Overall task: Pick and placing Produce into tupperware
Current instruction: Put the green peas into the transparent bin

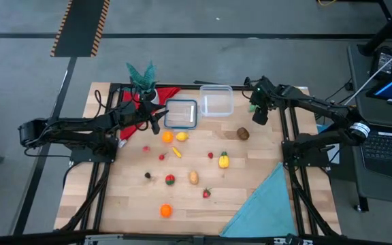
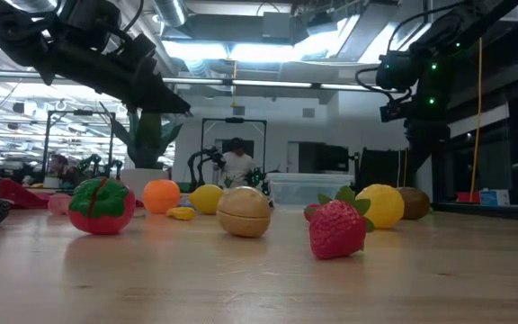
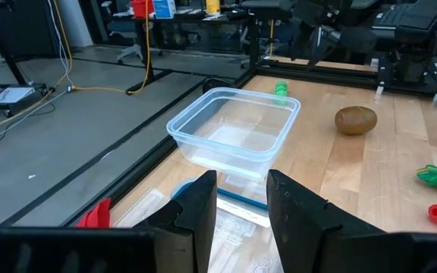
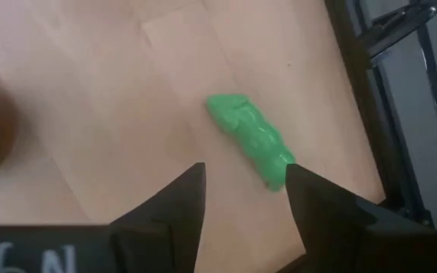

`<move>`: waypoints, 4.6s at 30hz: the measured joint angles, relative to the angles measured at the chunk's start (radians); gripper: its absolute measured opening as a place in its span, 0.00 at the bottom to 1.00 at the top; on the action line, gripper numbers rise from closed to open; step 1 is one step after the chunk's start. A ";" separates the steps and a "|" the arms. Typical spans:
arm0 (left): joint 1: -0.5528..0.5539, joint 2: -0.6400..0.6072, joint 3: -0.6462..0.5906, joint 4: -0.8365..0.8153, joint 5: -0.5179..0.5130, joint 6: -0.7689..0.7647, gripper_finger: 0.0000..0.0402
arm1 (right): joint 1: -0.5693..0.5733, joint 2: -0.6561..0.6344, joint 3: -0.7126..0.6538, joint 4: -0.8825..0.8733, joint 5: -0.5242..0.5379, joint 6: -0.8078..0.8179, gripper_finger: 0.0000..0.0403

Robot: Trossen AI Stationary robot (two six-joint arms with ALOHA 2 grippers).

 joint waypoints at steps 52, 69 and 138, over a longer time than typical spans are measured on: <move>0.000 0.000 0.000 0.006 0.000 0.012 0.27 | -0.001 0.008 0.043 0.067 0.010 -0.002 0.73; 0.000 0.000 0.000 0.006 0.000 0.012 0.27 | -0.141 0.010 0.042 -0.017 -0.216 -0.241 0.74; 0.000 0.000 0.000 0.005 0.000 0.061 0.27 | -0.179 0.207 0.042 0.098 -0.270 -0.389 0.74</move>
